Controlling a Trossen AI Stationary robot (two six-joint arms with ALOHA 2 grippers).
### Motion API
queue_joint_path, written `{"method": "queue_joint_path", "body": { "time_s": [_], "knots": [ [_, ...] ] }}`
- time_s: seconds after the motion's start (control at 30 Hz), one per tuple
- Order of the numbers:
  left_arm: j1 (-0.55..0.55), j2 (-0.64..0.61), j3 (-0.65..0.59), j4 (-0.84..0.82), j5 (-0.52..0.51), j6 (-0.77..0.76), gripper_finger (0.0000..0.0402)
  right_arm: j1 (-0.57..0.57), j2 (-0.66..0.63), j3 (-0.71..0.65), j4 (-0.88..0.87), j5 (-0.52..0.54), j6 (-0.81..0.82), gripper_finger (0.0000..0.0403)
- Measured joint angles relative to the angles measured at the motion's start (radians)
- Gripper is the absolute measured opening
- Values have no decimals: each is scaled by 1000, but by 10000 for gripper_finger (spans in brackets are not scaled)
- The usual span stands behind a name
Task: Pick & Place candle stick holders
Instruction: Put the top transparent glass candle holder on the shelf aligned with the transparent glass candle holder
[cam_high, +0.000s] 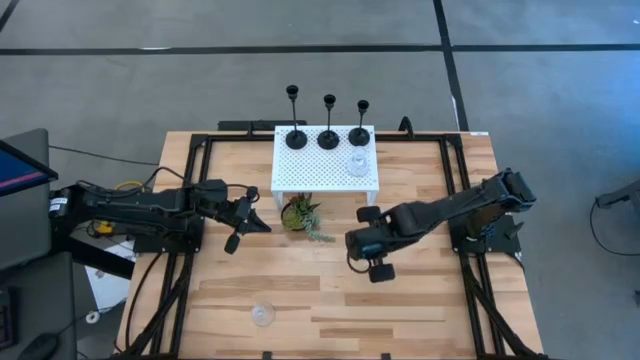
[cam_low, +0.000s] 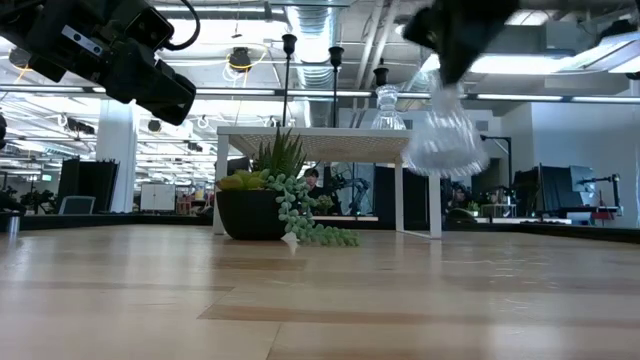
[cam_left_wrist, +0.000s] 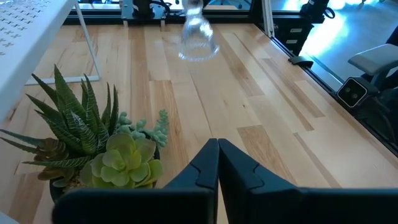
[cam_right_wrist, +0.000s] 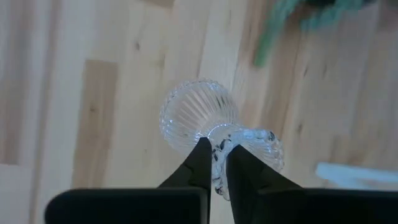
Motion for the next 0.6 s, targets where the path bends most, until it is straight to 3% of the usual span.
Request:
{"method": "queue_joint_path", "body": {
  "time_s": [0.3, 0.6],
  "knots": [
    [0, 0, 0, 3, 0, 0, 9, -112, 10, 247, -85, 20, -228, 14],
    [0, 0, 0, 7, 0, 0, 7, -270, 13, 391, -96, 11, -430, 14]
  ]
}}
